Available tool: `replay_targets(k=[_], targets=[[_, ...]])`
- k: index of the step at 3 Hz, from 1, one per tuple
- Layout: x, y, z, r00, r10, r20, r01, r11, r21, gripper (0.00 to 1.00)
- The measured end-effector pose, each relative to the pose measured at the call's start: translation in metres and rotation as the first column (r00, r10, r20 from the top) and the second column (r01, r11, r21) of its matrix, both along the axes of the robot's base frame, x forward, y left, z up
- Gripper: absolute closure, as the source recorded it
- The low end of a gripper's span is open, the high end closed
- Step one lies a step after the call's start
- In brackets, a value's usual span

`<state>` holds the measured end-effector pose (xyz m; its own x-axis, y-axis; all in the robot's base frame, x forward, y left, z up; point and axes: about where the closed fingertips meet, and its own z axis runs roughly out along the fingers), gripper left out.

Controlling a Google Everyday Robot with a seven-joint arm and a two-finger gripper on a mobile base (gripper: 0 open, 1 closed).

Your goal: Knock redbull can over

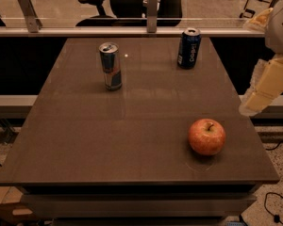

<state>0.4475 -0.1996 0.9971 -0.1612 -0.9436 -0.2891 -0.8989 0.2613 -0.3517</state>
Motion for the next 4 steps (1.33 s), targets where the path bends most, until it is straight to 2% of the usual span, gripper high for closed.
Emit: replay_targets(k=[1,2,3,4], targets=[[0.010,0.009,-0.002,0.9987,-0.009,0.050,0.004,0.995,0.098,0.00],[0.026,0.017,-0.002,0.9938,-0.020,0.110,-0.004,0.977,0.215,0.00],[0.045,0.021,-0.003,0.9837,-0.044,0.174,-0.018,0.941,0.337,0.00],[0.065,0.030,-0.007,0.9756,-0.053,0.213,-0.046,0.900,0.434,0.00]])
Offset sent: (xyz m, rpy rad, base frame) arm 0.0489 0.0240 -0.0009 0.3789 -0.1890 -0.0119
